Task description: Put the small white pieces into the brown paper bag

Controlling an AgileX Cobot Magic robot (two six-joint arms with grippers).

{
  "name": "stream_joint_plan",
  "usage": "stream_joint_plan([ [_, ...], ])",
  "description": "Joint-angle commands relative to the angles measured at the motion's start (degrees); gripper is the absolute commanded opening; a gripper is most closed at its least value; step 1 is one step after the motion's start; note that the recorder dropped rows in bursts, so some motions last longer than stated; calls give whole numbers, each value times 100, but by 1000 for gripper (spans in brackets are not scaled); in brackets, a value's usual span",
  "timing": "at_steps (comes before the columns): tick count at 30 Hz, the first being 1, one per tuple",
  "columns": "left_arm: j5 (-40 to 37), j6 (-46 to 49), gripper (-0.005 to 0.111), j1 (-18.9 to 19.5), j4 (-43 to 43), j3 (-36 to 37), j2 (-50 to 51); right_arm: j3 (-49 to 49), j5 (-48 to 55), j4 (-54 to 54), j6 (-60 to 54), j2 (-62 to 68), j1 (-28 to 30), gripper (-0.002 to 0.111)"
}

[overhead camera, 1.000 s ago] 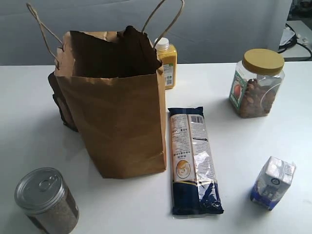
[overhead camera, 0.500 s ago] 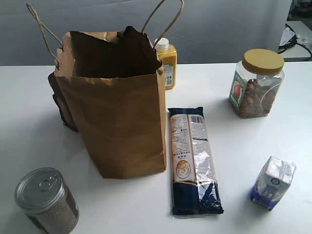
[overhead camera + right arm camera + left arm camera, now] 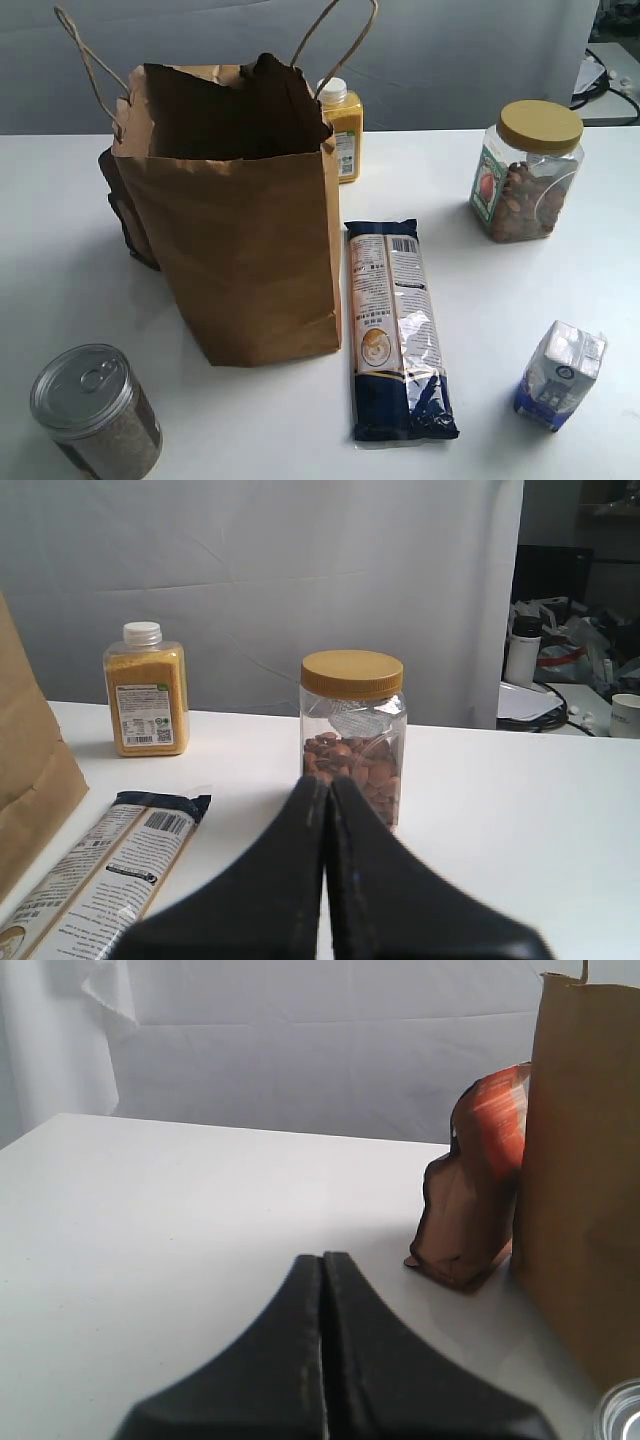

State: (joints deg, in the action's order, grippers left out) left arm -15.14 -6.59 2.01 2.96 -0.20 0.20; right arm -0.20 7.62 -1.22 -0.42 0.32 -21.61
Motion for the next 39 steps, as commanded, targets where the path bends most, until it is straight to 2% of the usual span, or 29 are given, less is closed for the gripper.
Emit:
stream_joint_plan([
  [1, 13, -31, 0, -31, -45, 20, -20, 20, 9, 44, -43, -32, 46, 0],
  [12, 13, -31, 0, -31, -45, 20, -20, 20, 9, 44, -43, -32, 46, 0],
  [20, 13, -31, 0, -31, -45, 20, -20, 20, 9, 44, -43, -32, 636, 0],
  [39, 13, -31, 0, -31, -45, 20, -20, 20, 9, 44, -43, -32, 637, 0],
])
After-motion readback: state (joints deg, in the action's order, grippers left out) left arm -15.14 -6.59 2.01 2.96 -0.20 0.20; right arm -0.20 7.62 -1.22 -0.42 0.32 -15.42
